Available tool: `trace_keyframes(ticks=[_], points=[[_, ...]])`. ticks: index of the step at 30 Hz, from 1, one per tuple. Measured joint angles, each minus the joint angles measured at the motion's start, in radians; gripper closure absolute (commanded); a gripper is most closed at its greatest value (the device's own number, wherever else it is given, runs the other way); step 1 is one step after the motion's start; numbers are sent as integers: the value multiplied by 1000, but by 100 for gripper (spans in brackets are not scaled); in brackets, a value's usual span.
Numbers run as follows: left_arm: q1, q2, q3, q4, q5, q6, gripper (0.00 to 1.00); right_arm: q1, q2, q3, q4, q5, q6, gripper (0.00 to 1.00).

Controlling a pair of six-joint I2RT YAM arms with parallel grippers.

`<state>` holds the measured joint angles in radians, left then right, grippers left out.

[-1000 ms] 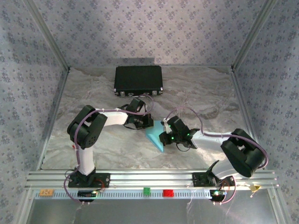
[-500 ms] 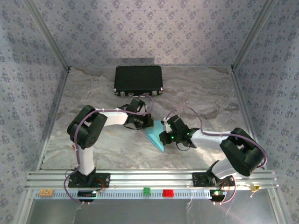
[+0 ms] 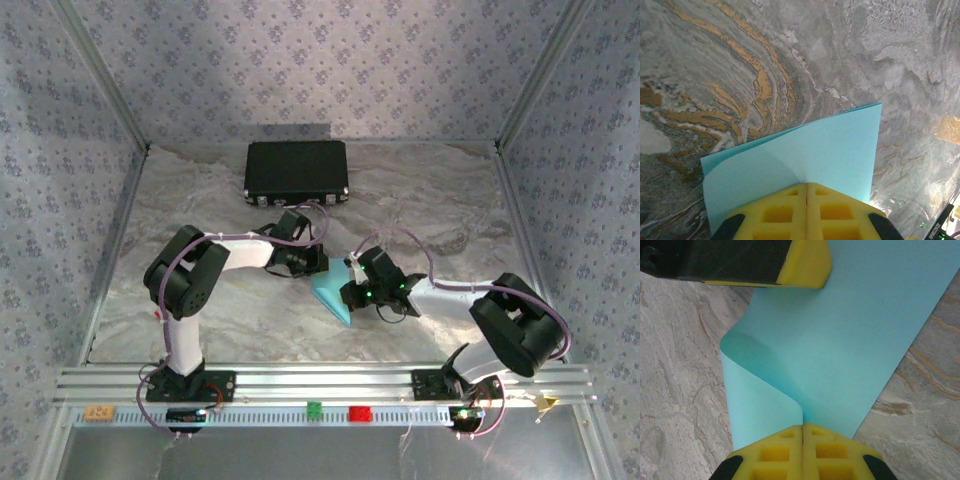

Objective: Fold a paper plane with a square sheet of paper (pick it up from the middle)
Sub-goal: Third fold the triangle at the center of the table.

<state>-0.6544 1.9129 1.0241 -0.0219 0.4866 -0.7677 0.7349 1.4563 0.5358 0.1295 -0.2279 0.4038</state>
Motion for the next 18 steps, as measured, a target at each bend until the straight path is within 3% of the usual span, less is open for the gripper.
trace_keyframes(ticks=[18], points=[[0,0,0,0,0,0,95,0,35,11,-6,0,0,99]])
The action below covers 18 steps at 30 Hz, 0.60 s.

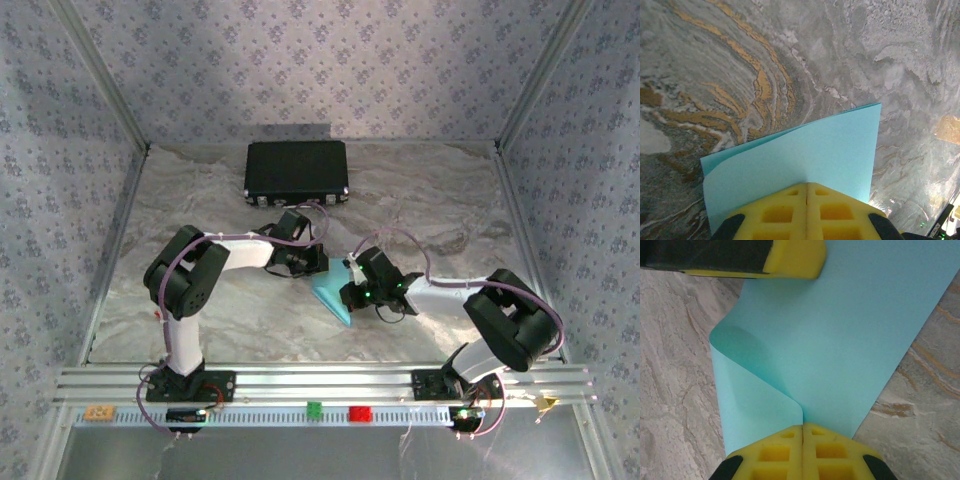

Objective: Fold a paper plane with a square sheet of paper (pick it up from the middle)
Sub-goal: Third fold the triangle at the center of the table.

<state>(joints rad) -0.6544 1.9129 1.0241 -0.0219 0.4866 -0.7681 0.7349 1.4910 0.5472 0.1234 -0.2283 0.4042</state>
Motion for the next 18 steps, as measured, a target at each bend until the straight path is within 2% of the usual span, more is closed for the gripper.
trace_keyframes(ticks=[18], points=[[0,-2,-2,3,0,0,95,0,-8,8,-26,-14,0,99]])
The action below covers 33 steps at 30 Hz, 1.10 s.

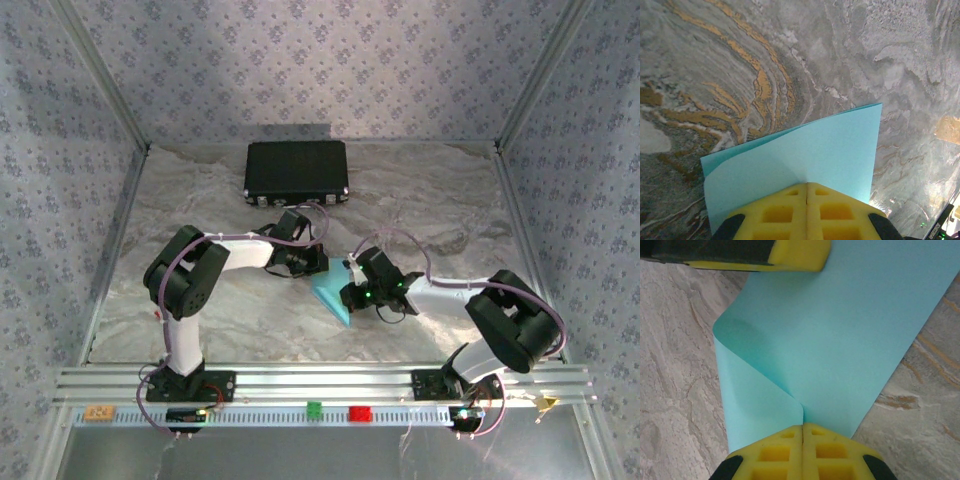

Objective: Fold a paper plane with a square sheet of paper (pick it up from the middle)
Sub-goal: Third fold the triangle at the center of the table.

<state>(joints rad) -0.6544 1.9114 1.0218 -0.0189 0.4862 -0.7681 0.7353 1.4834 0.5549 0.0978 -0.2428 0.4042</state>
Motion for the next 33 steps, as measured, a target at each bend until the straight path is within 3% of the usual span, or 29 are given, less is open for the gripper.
trace_keyframes(ticks=[33], points=[[0,0,0,0,0,0,95,0,18,7,2,11,7,99]])
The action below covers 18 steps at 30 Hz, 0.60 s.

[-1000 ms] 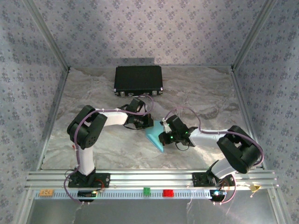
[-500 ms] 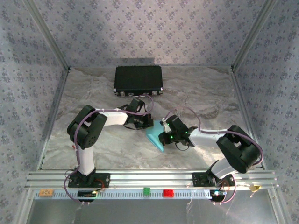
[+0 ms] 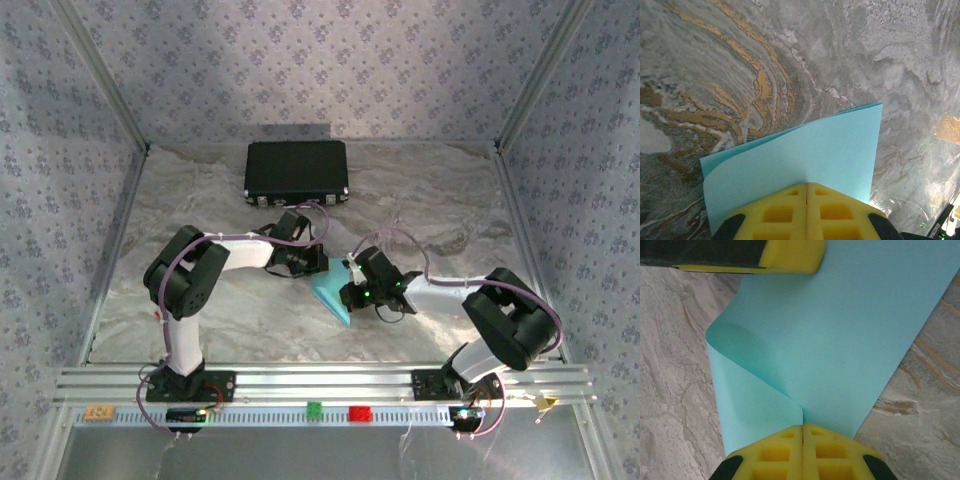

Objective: Fold a paper plane with a square sheet of paper (pick it up from the middle)
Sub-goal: Third fold the triangle at the center of the table.

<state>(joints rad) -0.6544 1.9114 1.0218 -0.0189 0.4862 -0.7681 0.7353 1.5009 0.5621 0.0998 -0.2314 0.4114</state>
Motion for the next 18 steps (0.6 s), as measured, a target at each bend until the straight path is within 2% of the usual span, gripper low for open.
trace_keyframes(ticks=[9,16,18], points=[[0,0,2,-4,0,2,91,0,1,0,0,0,1,99],[11,-18,19,-53,-5,11,74,-2,5,1,8,0,1,99],[16,-41,19,-74,-14,11,73,-2,6,2,8,0,1,99]])
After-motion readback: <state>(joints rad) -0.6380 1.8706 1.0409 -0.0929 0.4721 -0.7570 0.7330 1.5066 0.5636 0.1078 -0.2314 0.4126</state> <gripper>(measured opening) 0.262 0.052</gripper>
